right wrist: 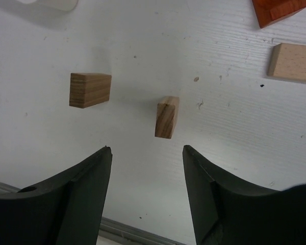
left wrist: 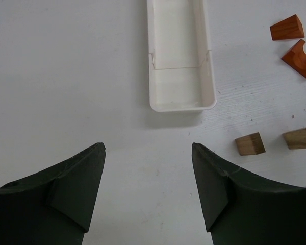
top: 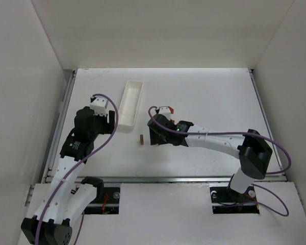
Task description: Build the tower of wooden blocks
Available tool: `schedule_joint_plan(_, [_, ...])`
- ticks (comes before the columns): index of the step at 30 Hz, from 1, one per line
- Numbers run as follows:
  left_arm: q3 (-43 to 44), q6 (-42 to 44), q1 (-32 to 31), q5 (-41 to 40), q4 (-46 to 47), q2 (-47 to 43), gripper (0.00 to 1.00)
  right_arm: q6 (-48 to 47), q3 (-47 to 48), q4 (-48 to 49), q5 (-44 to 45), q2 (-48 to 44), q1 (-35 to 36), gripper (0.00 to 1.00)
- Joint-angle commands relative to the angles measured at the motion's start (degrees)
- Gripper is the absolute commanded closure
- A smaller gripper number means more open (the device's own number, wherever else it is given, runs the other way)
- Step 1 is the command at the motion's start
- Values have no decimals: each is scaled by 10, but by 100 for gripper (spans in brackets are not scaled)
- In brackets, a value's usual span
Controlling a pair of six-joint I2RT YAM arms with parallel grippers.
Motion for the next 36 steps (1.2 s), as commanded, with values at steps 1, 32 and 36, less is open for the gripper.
schedule_joint_plan(1, [-1,-3,5,12,22,-8,34,-7,33,-5,7,19,-11,37])
schedule_joint_plan(32, [-1,-3,10,17,22,-8,34,-44,63,7,-28,85,-41,57])
schedule_joint_plan(36, [-1,-3,10,17,22,-8,34,-44,63,7,-28,91,-41,63])
